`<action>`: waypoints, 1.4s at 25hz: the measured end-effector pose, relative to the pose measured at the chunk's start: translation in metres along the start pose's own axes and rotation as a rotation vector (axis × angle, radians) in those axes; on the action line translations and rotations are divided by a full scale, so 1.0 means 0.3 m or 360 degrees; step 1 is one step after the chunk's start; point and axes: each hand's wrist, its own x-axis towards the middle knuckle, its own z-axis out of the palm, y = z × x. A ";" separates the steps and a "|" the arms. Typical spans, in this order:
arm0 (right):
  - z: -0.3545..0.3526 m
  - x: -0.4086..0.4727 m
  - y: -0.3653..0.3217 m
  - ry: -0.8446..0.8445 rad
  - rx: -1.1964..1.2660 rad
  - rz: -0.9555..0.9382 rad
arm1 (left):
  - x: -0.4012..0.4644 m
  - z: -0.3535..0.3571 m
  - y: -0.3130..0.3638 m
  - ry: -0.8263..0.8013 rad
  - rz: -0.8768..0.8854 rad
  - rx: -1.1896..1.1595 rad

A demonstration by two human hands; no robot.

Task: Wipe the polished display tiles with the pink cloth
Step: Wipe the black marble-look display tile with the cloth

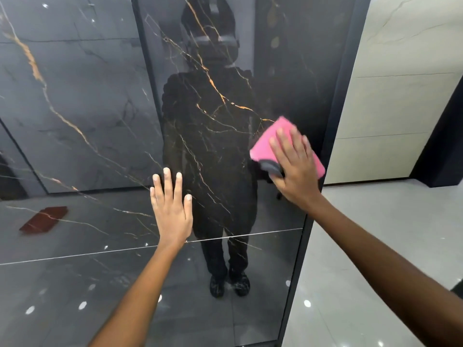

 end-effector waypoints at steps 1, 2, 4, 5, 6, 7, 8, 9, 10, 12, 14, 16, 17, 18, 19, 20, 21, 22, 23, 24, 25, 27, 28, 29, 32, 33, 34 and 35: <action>0.027 0.078 -0.040 0.0091 0.0070 0.0135 | -0.001 0.000 -0.001 0.0000 -0.0003 -0.0006; 0.058 0.106 -0.102 0.0133 0.0126 0.0118 | -0.001 0.003 -0.003 -0.0008 0.0000 -0.0016; 0.157 -0.040 -0.239 -0.0107 0.0017 -0.0372 | -0.019 0.005 -0.021 -0.0036 0.0047 -0.0004; 0.196 -0.169 -0.291 -0.0326 -0.0103 -0.0726 | -0.032 0.001 -0.037 -0.0057 0.0093 0.0025; 0.211 -0.289 -0.309 -0.0548 -0.0227 -0.1054 | -0.045 -0.006 -0.058 -0.0087 0.0140 0.0056; 0.206 -0.365 -0.296 -0.0713 -0.0317 -0.1244 | -0.054 -0.013 -0.081 -0.0123 0.0183 0.0083; 0.194 -0.385 -0.267 -0.0746 -0.0315 -0.1322 | -0.066 -0.020 -0.101 -0.0159 0.0217 0.0104; 0.181 -0.352 -0.238 -0.0678 -0.0271 -0.1295 | -0.079 -0.026 -0.118 -0.0188 0.0241 0.0105; 0.164 -0.286 -0.220 -0.0578 -0.0185 -0.1120 | -0.095 -0.029 -0.128 -0.0206 0.0243 0.0069; 0.134 -0.099 -0.221 -0.0233 0.0004 -0.0551 | -0.129 -0.030 -0.127 -0.0201 0.0125 -0.0139; 0.152 0.010 -0.285 -0.0019 0.0093 -0.0211 | -0.155 -0.031 -0.102 -0.0129 -0.0097 -0.0410; 0.213 -0.062 -0.392 -0.0224 -0.0035 -0.0611 | -0.154 -0.035 -0.074 -0.0031 -0.0246 -0.0496; 0.247 -0.162 -0.440 -0.0467 -0.0132 -0.0953 | -0.147 -0.032 -0.063 -0.0017 -0.0268 -0.0445; 0.260 -0.271 -0.459 -0.0734 -0.0246 -0.1231 | -0.143 -0.028 -0.052 -0.0045 -0.0274 -0.0362; 0.260 -0.357 -0.444 -0.0935 -0.0348 -0.1394 | -0.138 -0.022 -0.041 -0.0100 -0.0266 -0.0273; 0.246 -0.409 -0.399 -0.1036 -0.0371 -0.1471 | -0.140 -0.012 -0.029 -0.0162 -0.0247 -0.0199; 0.228 -0.433 -0.335 -0.0990 -0.0315 -0.1471 | -0.147 -0.002 -0.019 -0.0209 -0.0236 -0.0148; 0.197 -0.432 -0.257 -0.0881 -0.0252 -0.1407 | -0.158 0.008 -0.011 -0.0230 -0.0237 -0.0115; 0.158 -0.408 -0.166 -0.0717 -0.0226 -0.1272 | -0.166 0.020 -0.006 -0.0225 -0.0243 -0.0089; 0.114 -0.352 -0.074 -0.0574 -0.0236 -0.1106 | -0.168 0.029 -0.006 -0.0208 -0.0249 -0.0066; 0.075 -0.278 0.014 -0.0433 -0.0230 -0.0890 | -0.168 0.036 -0.008 -0.0187 -0.0250 -0.0048; 0.030 -0.137 0.113 -0.0093 -0.0152 -0.0305 | -0.164 0.054 -0.006 -0.0133 -0.0236 -0.0016; 0.032 -0.115 0.112 0.0019 -0.0107 0.0021 | -0.162 0.064 -0.004 -0.0114 -0.0240 0.0000; 0.049 -0.144 0.093 0.0077 -0.0051 0.0300 | -0.164 0.071 -0.004 -0.0103 -0.0245 0.0009; 0.090 -0.412 0.008 -0.0077 0.0002 0.0693 | -0.169 0.072 -0.021 -0.0100 -0.0215 0.0036; 0.100 -0.499 -0.024 -0.0176 0.0006 0.0784 | -0.173 0.067 -0.033 -0.0110 -0.0188 0.0046; 0.116 -0.556 -0.071 -0.0259 0.0019 0.0909 | -0.180 0.064 -0.046 -0.0119 -0.0155 0.0057; 0.141 -0.575 -0.127 -0.0314 0.0059 0.1000 | -0.194 0.062 -0.060 -0.0125 -0.0122 0.0072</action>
